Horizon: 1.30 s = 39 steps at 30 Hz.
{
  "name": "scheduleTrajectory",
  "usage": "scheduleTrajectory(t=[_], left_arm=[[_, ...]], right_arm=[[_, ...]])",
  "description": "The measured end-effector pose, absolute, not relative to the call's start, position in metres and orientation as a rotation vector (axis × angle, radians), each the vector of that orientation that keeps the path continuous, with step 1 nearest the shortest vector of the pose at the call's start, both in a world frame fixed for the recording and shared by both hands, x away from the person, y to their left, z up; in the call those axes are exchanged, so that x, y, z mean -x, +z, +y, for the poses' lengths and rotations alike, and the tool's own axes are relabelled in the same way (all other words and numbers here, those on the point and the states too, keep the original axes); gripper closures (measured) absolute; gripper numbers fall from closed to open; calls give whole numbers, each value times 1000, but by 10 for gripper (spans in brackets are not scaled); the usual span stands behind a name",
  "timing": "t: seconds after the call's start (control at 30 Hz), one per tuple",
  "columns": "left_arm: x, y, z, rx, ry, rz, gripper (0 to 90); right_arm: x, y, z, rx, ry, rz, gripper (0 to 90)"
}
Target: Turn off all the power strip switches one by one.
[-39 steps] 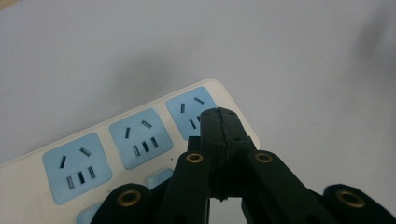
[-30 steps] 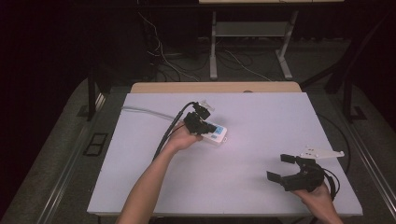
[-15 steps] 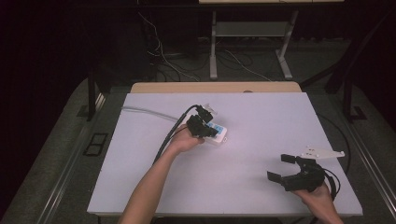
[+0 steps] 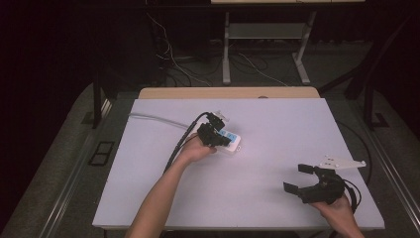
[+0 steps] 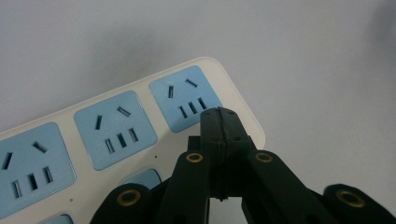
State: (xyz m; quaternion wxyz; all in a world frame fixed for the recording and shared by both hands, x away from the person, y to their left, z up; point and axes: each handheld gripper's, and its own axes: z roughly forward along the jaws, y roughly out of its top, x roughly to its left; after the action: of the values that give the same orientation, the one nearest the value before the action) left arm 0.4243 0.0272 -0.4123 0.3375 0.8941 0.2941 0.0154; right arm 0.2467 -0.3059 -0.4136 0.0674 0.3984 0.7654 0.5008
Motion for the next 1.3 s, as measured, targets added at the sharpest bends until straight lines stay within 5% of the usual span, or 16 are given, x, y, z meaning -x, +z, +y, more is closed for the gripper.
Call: scheduleTrajectory(t=[1.3], left_arm=[[-425, -414, 28, -2333, 33, 747, 894]], right_arm=[[-246, -413, -310, -1203, 1510, 2298, 6]])
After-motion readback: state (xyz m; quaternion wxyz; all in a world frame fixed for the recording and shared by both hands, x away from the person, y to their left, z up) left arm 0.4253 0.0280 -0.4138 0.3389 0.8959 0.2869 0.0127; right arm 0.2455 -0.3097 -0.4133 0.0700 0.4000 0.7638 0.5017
